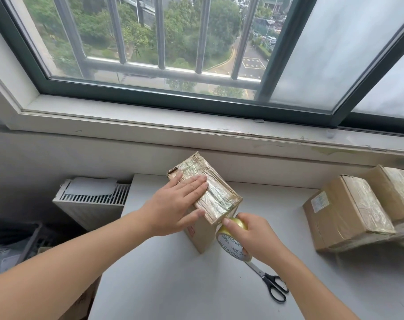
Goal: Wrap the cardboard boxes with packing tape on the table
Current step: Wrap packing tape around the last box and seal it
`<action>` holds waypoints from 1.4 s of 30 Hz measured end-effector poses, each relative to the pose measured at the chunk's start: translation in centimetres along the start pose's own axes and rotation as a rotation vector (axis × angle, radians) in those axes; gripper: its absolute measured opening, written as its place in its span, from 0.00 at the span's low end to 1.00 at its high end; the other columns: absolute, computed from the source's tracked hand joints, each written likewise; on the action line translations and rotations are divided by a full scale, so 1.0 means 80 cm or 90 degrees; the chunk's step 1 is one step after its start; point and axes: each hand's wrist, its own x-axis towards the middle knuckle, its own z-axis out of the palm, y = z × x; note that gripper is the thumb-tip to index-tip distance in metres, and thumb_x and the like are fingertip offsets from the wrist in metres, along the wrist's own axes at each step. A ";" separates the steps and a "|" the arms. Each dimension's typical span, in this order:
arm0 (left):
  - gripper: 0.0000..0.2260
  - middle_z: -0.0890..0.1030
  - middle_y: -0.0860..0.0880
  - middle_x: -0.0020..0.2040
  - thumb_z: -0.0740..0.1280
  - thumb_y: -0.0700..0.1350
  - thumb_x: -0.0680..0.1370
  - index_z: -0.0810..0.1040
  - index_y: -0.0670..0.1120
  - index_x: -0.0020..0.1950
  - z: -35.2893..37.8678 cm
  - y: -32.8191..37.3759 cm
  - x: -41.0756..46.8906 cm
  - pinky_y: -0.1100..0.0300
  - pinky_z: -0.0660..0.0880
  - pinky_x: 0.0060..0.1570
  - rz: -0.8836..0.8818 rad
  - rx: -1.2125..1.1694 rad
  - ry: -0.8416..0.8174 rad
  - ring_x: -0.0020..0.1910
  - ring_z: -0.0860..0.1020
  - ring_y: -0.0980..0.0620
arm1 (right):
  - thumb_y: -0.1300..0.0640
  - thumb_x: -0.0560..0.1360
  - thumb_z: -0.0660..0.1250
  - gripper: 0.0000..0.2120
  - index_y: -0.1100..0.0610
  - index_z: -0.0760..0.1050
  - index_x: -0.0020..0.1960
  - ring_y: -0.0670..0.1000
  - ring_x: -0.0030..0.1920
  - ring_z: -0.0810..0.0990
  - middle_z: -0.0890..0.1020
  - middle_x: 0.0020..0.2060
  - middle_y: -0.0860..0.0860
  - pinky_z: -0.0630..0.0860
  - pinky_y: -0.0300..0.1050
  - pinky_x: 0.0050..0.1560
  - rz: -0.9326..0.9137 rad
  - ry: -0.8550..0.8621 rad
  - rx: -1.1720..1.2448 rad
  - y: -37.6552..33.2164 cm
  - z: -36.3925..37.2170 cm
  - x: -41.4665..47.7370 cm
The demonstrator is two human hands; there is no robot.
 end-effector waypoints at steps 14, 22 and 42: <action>0.37 0.64 0.39 0.80 0.53 0.68 0.81 0.63 0.42 0.81 -0.011 0.052 0.010 0.39 0.65 0.75 0.022 0.071 -0.074 0.80 0.62 0.42 | 0.48 0.80 0.69 0.16 0.49 0.76 0.35 0.43 0.23 0.74 0.77 0.24 0.43 0.71 0.39 0.25 -0.009 0.013 0.012 -0.002 -0.001 -0.003; 0.53 0.48 0.45 0.82 0.76 0.64 0.66 0.48 0.56 0.82 -0.039 0.067 0.063 0.33 0.66 0.66 0.138 0.273 -0.237 0.76 0.57 0.36 | 0.45 0.81 0.66 0.13 0.50 0.79 0.41 0.42 0.24 0.74 0.79 0.29 0.45 0.68 0.36 0.27 -0.011 -0.021 0.003 -0.008 0.004 -0.006; 0.39 0.69 0.51 0.65 0.86 0.44 0.61 0.73 0.48 0.68 0.003 -0.005 0.008 0.56 0.71 0.70 -0.158 -0.483 -0.073 0.67 0.72 0.52 | 0.38 0.77 0.69 0.21 0.55 0.76 0.38 0.45 0.29 0.70 0.73 0.28 0.45 0.66 0.44 0.35 -0.168 -0.104 -0.110 -0.071 -0.055 0.026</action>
